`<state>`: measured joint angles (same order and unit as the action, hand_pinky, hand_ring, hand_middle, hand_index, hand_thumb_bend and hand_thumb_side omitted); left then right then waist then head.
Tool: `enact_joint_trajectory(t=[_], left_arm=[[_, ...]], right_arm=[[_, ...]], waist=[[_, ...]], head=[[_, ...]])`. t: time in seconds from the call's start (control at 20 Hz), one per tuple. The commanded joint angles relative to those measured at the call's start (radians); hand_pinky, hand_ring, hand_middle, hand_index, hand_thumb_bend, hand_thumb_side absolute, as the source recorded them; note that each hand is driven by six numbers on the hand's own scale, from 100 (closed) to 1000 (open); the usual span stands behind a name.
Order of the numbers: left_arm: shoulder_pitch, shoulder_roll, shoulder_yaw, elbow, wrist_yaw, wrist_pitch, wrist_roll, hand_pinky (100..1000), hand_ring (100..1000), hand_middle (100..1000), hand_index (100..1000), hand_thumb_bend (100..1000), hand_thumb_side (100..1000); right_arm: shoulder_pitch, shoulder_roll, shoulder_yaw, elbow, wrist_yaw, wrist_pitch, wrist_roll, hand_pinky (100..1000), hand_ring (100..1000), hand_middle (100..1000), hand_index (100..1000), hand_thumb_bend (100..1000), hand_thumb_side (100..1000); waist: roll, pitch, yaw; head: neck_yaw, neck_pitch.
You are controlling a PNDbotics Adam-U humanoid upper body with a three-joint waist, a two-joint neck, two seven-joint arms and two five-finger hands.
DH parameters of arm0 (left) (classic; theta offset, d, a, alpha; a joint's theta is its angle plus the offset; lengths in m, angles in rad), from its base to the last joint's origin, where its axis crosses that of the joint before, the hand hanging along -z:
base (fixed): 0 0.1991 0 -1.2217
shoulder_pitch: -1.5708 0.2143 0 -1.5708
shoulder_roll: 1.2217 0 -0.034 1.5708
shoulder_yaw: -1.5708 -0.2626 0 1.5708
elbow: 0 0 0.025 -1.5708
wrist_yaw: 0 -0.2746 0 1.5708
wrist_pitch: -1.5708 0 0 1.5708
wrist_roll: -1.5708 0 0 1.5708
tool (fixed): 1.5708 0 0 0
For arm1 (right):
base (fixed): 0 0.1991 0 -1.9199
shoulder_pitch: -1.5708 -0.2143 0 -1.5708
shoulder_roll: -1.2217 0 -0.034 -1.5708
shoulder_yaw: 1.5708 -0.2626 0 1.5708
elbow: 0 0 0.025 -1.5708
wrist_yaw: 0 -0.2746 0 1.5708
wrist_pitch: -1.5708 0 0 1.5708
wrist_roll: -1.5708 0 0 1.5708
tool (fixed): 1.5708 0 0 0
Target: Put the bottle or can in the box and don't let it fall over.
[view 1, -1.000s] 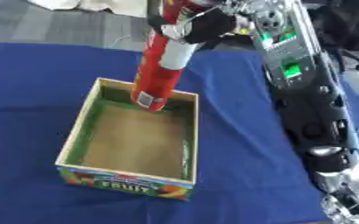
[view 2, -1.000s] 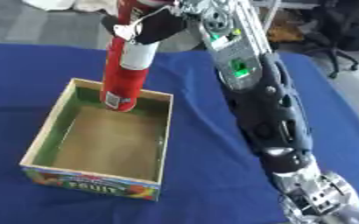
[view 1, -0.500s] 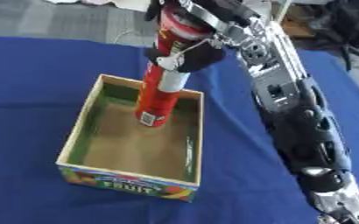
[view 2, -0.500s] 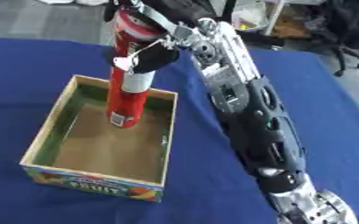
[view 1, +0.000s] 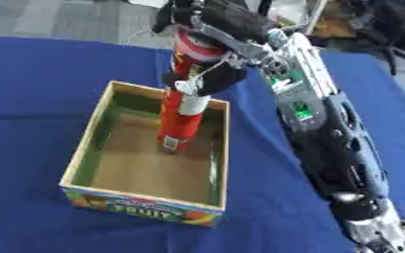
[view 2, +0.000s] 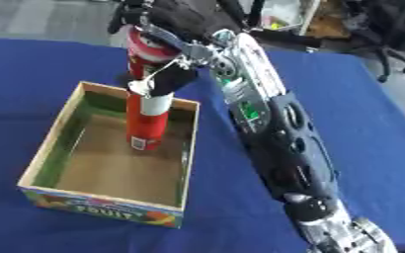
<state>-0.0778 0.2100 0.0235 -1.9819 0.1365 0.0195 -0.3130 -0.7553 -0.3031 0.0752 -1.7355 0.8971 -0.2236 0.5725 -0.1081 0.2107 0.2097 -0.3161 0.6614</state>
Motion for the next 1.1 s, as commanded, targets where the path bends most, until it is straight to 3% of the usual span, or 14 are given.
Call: enact_joint_trajectory(t=[0.05, 0.5, 0.65, 0.75, 0.9, 1.1], left_arm=[[-0.01, 0.004, 0.005, -0.018, -0.003, -0.001, 0.001, 479, 780, 611, 612, 239, 857], [-0.012, 0.005, 0.003, -0.018, 0.0, 0.0, -0.004, 479, 780, 611, 612, 239, 857], [-0.011, 0.005, 0.002, -0.018, -0.001, 0.001, -0.005, 479, 780, 611, 612, 238, 857], [-0.011, 0.005, 0.002, -0.018, 0.0, 0.001, -0.005, 480, 780, 611, 612, 238, 856], [-0.012, 0.005, 0.001, -0.018, 0.0, 0.001, -0.007, 480, 780, 611, 612, 238, 857], [-0.011, 0.006, -0.001, -0.018, -0.001, 0.003, -0.01, 479, 780, 611, 612, 237, 856]], right_arm=[[-0.018, -0.014, -0.02, -0.024, 0.002, 0.002, 0.006, 853, 959, 865, 866, 266, 454], [-0.025, -0.016, -0.035, -0.052, 0.009, 0.044, -0.002, 852, 950, 856, 863, 245, 479], [-0.027, -0.016, -0.037, -0.064, -0.004, 0.055, -0.006, 863, 955, 872, 878, 213, 547], [-0.031, -0.019, -0.041, -0.077, -0.017, 0.066, -0.014, 881, 969, 883, 892, 199, 692], [-0.044, -0.028, -0.05, -0.099, -0.043, 0.088, -0.028, 898, 983, 889, 905, 191, 745], [-0.069, -0.047, -0.065, -0.125, -0.088, 0.131, -0.048, 900, 973, 885, 904, 181, 704]], waist=[[0.008, -0.01, 0.001], [0.01, -0.01, 0.003], [0.01, -0.01, 0.003], [0.01, -0.011, 0.004], [0.01, -0.011, 0.005], [0.01, -0.012, 0.007]], head=[[-0.001, -0.007], [-0.004, -0.012], [-0.004, -0.014], [-0.006, -0.013], [-0.007, -0.012], [-0.009, -0.01]])
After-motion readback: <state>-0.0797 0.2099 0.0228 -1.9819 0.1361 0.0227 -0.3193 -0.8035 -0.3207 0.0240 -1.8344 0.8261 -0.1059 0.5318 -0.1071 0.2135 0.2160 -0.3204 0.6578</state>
